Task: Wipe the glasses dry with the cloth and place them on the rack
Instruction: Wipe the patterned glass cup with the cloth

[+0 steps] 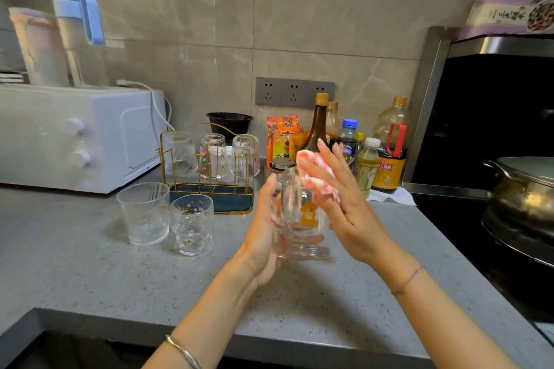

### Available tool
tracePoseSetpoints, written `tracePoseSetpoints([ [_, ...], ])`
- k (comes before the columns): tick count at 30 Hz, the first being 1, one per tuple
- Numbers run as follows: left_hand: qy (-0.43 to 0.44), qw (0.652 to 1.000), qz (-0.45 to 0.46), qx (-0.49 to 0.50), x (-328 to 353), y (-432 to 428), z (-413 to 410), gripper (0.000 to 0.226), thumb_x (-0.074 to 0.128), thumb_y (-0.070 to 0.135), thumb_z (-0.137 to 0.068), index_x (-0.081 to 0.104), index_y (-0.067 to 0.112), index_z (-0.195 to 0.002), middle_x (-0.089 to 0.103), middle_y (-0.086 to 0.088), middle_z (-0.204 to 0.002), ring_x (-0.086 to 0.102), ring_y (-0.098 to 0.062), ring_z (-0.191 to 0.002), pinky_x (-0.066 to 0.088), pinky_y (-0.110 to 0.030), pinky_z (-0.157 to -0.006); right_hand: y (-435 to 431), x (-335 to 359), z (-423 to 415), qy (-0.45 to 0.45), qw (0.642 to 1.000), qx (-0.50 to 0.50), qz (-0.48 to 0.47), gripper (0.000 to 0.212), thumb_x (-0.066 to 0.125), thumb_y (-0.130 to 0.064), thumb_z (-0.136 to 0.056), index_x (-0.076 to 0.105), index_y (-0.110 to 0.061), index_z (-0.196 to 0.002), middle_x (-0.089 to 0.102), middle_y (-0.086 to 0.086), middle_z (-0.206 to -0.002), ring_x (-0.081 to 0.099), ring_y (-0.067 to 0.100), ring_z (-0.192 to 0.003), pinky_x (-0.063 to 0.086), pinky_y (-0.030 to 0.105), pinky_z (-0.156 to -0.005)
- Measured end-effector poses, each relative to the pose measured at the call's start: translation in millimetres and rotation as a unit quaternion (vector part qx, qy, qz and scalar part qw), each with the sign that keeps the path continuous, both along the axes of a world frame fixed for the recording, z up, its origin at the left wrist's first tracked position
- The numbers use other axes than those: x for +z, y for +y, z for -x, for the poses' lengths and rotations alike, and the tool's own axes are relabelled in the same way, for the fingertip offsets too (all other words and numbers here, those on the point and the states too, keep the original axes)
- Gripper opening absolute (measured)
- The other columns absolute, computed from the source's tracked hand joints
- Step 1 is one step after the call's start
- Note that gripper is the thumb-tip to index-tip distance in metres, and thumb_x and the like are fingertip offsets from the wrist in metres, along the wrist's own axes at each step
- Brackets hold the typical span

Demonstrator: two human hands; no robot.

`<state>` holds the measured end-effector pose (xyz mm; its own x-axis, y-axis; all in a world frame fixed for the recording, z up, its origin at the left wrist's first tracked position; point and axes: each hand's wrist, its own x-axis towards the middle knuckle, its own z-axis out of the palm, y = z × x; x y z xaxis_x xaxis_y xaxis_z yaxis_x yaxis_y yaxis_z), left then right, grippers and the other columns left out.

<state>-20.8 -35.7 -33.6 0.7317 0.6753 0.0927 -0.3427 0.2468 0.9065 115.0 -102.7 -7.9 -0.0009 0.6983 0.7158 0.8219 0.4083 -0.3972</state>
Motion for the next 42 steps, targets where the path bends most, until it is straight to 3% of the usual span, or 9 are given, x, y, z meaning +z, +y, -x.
tracePoseSetpoints([
  [4, -0.010, 1.000, 0.015, 0.011, 4, 1, 4, 0.076, 0.027, 0.077, -0.083, 0.063, 0.026, -0.127, 0.070, -0.013, -0.118, 0.068, -0.030, -0.107, 0.058, -0.044, -0.083, -8, -16, 7, 0.009, 0.999, 0.037, 0.013, 0.047, 0.032, -0.038, -0.099, 0.035, -0.033, -0.145, 0.010, -0.020, -0.159, -0.005, 0.009, -0.148, 0.006, 0.034, -0.116],
  [13, -0.018, 0.999, 0.040, 0.030, 6, 4, 8, 0.079, 0.020, 0.079, -0.084, 0.080, 0.029, -0.090, 0.074, -0.013, -0.106, 0.071, -0.026, -0.099, 0.053, -0.046, -0.089, -26, -41, 19, 0.000, 0.998, 0.059, 0.022, 0.041, 0.044, -0.039, -0.094, 0.047, -0.043, -0.135, 0.014, -0.023, -0.157, -0.001, 0.009, -0.148, 0.007, 0.034, -0.112],
  [22, -0.026, 0.998, 0.054, -0.036, 13, 8, 11, 0.084, 0.030, 0.080, -0.079, 0.075, 0.014, -0.108, 0.071, -0.017, -0.111, 0.070, -0.030, -0.095, 0.052, -0.046, -0.089, -16, -22, 22, 0.007, 0.999, 0.031, -0.027, 0.040, 0.036, -0.035, -0.099, 0.041, -0.049, -0.136, 0.000, -0.018, -0.160, -0.012, 0.014, -0.148, 0.000, 0.061, -0.116],
  [27, -0.018, 0.996, 0.057, -0.069, 9, 9, 15, 0.094, 0.031, 0.085, -0.075, 0.064, 0.013, -0.127, 0.064, -0.021, -0.125, 0.063, -0.040, -0.111, 0.047, -0.056, -0.097, -13, -2, 24, 0.095, 0.993, 0.050, -0.048, 0.038, 0.029, -0.054, -0.095, 0.025, -0.073, -0.128, 0.005, -0.038, -0.152, -0.004, 0.011, -0.148, 0.006, 0.061, -0.117],
  [29, -0.024, 0.992, 0.079, -0.094, 5, 8, 16, 0.097, 0.036, 0.086, -0.073, 0.061, 0.012, -0.131, 0.060, -0.024, -0.130, 0.058, -0.045, -0.117, 0.040, -0.064, -0.102, -10, 8, 20, 0.126, 0.990, 0.053, -0.043, 0.037, 0.030, -0.063, -0.091, 0.026, -0.073, -0.127, 0.019, -0.032, -0.151, 0.012, 0.013, -0.147, 0.014, 0.057, -0.117],
  [33, -0.041, 0.985, 0.106, -0.131, 5, 11, 15, 0.100, 0.036, 0.088, -0.071, 0.061, 0.012, -0.131, 0.058, -0.026, -0.131, 0.054, -0.048, -0.121, 0.034, -0.066, -0.106, -2, 20, 15, 0.109, 0.992, 0.055, -0.035, 0.027, 0.035, -0.065, -0.090, 0.051, -0.062, -0.111, 0.052, -0.008, -0.117, 0.050, 0.017, -0.115, 0.044, 0.051, -0.097],
  [37, -0.066, 0.982, 0.106, -0.140, 9, 9, 14, 0.106, 0.025, 0.092, -0.070, 0.061, 0.014, -0.131, 0.060, -0.023, -0.131, 0.055, -0.046, -0.121, 0.036, -0.065, -0.104, 3, 30, 13, 0.107, 0.992, 0.048, -0.054, 0.020, 0.048, -0.048, -0.091, 0.061, -0.052, -0.106, 0.048, 0.005, -0.091, 0.049, 0.015, -0.083, 0.050, 0.047, -0.076],
  [40, -0.062, 0.991, 0.060, -0.106, 16, 6, 11, 0.106, 0.026, 0.089, -0.068, 0.060, 0.011, -0.131, 0.063, -0.020, -0.126, 0.061, -0.040, -0.115, 0.047, -0.059, -0.097, 5, 35, 12, 0.092, 0.991, 0.037, -0.088, 0.019, 0.047, -0.051, -0.092, 0.063, -0.044, -0.100, 0.047, 0.001, -0.084, 0.046, 0.011, -0.079, 0.044, 0.029, -0.074],
  [42, -0.048, 0.997, 0.019, -0.054, 22, 2, 6, 0.097, 0.033, 0.083, -0.070, 0.063, 0.010, -0.127, 0.068, -0.018, -0.119, 0.067, -0.034, -0.106, 0.056, -0.051, -0.085, 8, 38, 11, 0.094, 0.990, 0.023, -0.104, 0.027, 0.044, -0.052, -0.092, 0.063, -0.035, -0.103, 0.046, 0.003, -0.083, 0.046, 0.017, -0.079, 0.045, 0.035, -0.073],
])
